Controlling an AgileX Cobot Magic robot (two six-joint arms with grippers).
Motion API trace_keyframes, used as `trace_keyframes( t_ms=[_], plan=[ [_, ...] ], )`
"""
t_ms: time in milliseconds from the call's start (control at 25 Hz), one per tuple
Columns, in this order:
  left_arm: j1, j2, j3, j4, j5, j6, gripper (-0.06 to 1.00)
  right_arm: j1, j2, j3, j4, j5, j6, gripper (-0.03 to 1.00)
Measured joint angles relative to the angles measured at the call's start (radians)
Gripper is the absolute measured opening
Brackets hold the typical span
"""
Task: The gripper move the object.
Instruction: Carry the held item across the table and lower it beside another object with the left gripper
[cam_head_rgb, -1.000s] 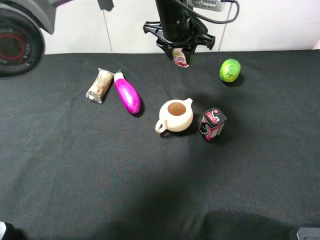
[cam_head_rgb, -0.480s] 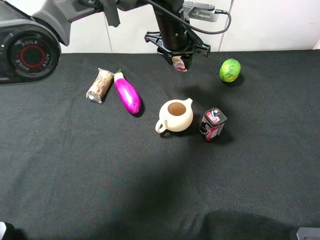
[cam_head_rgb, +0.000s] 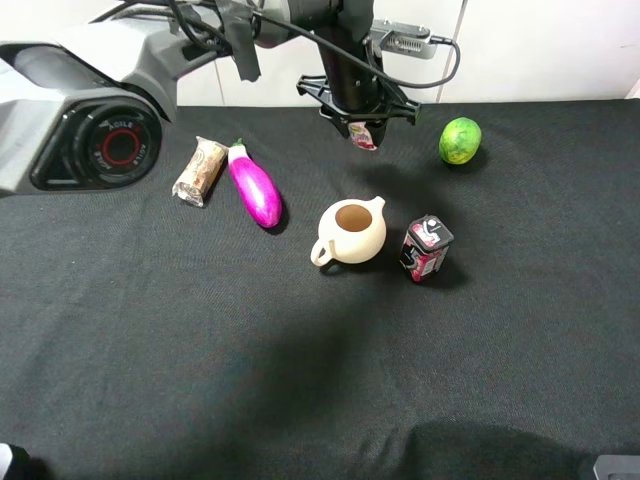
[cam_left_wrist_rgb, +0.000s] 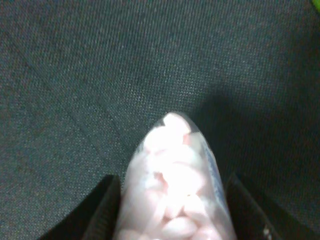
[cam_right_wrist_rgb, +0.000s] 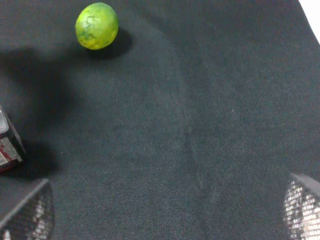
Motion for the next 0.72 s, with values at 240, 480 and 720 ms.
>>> trace_keyframes(
  t_ms=[240,480,720],
  plan=[
    [0.0,0.011,-0.011,-0.029,0.005,0.035,0.5,0.0,0.0,0.0,-0.008,0.0,0.001,0.69],
    [-0.008,0.027,-0.014,-0.033,0.012,0.051,0.5,0.0,0.0,0.0,-0.01,0.0,0.001,0.69],
    [-0.013,0.027,-0.014,-0.034,0.022,0.061,0.5,0.0,0.0,0.0,-0.01,0.0,0.001,0.69]
  ],
)
